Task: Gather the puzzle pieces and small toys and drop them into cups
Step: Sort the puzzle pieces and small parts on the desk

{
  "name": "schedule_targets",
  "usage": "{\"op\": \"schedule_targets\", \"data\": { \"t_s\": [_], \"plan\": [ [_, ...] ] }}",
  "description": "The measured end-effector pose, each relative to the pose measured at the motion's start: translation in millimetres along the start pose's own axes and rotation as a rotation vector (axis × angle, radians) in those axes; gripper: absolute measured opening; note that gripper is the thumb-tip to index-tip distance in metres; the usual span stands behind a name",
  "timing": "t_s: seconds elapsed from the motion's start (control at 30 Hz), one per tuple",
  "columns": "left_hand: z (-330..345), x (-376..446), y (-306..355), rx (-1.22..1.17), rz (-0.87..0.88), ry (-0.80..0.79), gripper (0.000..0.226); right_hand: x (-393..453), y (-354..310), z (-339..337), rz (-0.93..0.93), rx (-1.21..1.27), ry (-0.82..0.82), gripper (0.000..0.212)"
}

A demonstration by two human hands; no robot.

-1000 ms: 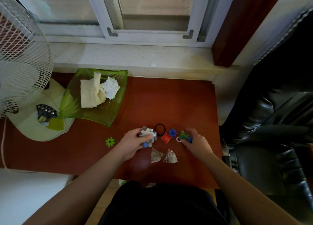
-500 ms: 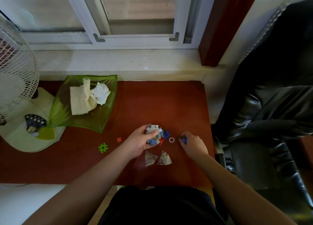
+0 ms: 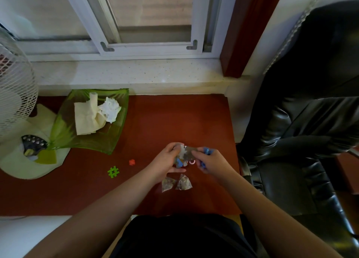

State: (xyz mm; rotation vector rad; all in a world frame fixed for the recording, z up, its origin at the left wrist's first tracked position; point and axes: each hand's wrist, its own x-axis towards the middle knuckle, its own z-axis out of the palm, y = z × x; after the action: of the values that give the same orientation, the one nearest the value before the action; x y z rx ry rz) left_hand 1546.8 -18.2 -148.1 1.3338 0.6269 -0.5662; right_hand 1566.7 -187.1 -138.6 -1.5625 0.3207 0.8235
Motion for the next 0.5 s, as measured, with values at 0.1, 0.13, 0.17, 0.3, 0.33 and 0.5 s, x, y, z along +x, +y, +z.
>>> {"op": "schedule_targets", "data": {
  "t_s": [0.1,0.13,0.17,0.3,0.33,0.5],
  "plan": [
    [0.8,-5.2,-2.6,-0.087,-0.012,-0.049,0.049,-9.2,-3.6,14.7,-0.07,-0.083,-0.072,0.012],
    [0.0,-7.0,-4.1,-0.113,-0.024,-0.06,0.055,-10.8,-4.1,18.2,-0.091,-0.133,-0.085,0.013],
    [-1.4,-8.2,-6.0,-0.137,-0.035,-0.073,0.06,-12.5,-5.1,21.2,-0.119,-0.194,-0.092,0.014],
    [-7.8,-11.5,-13.5,-0.211,-0.05,-0.126,0.066,-15.1,-6.3,25.9,-0.245,-0.343,-0.082,0.025],
    [-9.1,-11.8,-14.7,-0.234,-0.054,-0.117,0.064,-15.1,-5.9,25.2,-0.266,-0.351,-0.073,0.025],
    [-18.8,-13.8,-14.3,-0.271,0.024,-0.017,0.033,-7.1,-3.6,15.4,-0.175,-0.121,0.014,0.015]
  ]
}}
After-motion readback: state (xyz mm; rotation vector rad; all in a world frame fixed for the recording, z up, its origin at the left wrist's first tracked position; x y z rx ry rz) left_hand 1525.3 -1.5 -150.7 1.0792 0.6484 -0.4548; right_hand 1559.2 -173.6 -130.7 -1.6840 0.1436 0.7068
